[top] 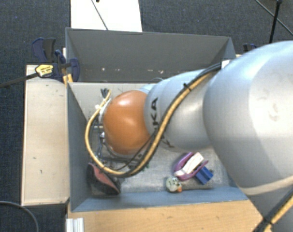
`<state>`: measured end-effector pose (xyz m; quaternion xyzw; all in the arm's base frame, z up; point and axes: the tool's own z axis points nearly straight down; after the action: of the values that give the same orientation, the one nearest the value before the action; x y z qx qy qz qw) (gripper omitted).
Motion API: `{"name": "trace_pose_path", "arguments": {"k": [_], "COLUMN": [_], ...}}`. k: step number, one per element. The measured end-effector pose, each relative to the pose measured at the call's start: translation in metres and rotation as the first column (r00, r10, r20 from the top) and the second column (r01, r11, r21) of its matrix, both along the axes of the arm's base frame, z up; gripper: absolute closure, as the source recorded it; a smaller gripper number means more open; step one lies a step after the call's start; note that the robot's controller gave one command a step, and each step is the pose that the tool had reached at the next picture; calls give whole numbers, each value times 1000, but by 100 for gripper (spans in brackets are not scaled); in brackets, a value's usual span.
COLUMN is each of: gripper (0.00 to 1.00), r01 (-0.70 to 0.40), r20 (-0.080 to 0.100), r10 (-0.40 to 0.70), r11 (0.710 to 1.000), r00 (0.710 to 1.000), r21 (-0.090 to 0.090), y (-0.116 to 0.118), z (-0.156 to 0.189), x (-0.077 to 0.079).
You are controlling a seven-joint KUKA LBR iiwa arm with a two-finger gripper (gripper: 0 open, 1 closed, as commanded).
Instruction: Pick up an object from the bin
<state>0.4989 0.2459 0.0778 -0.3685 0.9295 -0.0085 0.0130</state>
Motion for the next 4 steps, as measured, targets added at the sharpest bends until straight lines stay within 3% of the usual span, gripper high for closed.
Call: {"name": "trace_pose_path", "arguments": {"k": [1,2,3,4], "gripper": [100,100,100,100], "r01": [-8,111,-396,-41], "r20": [-18,-35,-30,-31], "r10": [8,-111,396,42], "r11": [1000,994,918,999], "r00": [1000,993,918,999], "r21": [11,5,7,6], "y": [-5,-2,2,3], "z": [206,110,99,82], "x": [36,27,-13,-18]}}
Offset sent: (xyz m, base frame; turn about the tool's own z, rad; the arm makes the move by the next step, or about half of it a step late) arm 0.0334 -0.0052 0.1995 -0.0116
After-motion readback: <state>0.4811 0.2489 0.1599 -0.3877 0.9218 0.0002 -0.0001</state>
